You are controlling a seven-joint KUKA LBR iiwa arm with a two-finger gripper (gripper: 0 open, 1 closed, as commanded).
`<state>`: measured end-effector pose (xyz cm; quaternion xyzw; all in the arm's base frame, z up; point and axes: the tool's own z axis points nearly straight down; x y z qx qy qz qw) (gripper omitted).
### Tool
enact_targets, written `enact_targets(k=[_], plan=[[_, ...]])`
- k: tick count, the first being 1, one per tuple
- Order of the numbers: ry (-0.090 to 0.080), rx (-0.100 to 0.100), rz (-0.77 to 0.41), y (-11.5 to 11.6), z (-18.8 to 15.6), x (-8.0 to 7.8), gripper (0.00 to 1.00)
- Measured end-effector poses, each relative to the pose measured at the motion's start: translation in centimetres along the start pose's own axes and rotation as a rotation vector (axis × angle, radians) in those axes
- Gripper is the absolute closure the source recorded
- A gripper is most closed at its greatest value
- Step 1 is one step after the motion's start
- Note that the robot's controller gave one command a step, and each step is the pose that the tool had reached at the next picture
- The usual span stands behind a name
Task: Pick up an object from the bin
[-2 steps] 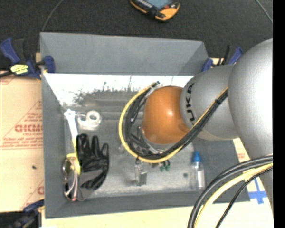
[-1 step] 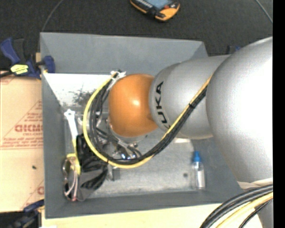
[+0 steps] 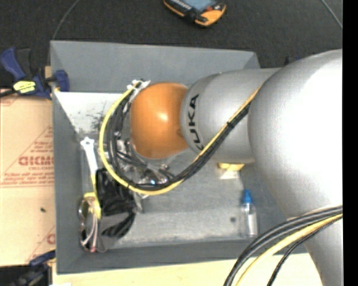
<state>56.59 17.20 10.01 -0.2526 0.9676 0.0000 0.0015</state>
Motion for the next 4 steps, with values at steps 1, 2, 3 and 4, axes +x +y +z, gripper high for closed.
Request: enact_targets(k=[1, 2, 3, 4], plan=[[-0.007, 0.001, -0.246, 2.6, 2.9, 3.9, 0.0], [-0.003, 0.001, -0.519, 1.2, 2.9, 1.1, 1.0], [-0.003, 0.001, -0.519, 1.2, 2.9, 1.1, 1.0], [0.0, -0.001, -0.518, 1.2, 2.5, 1.2, 1.0]])
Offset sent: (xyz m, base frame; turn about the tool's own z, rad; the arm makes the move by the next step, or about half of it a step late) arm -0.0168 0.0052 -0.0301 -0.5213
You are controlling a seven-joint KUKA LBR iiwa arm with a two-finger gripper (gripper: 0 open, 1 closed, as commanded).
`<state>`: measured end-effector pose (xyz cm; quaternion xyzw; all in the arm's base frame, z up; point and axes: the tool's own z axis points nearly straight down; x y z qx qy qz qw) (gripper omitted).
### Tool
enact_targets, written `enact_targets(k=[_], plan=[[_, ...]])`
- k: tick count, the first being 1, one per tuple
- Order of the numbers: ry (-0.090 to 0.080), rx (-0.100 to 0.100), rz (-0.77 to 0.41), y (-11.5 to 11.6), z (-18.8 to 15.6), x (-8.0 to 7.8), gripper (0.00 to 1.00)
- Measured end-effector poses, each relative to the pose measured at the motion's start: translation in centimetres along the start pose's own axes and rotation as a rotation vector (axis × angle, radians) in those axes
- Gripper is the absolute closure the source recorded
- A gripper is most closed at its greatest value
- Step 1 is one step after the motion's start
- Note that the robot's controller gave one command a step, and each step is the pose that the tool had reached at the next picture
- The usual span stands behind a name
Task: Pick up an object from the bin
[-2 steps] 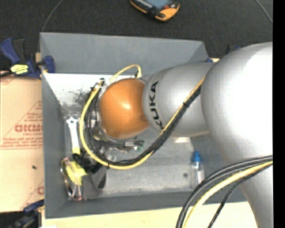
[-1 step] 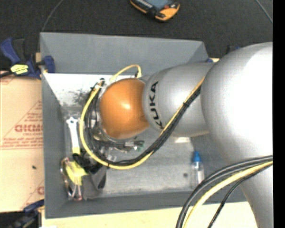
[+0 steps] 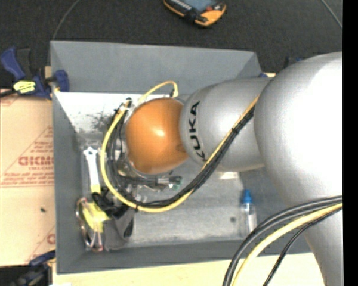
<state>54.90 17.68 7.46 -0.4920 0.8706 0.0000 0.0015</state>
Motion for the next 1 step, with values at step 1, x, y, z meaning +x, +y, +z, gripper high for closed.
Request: enact_targets(k=[1], plan=[[0.006, -0.005, 0.001, 0.15, -1.94, 0.15, 1.0]])
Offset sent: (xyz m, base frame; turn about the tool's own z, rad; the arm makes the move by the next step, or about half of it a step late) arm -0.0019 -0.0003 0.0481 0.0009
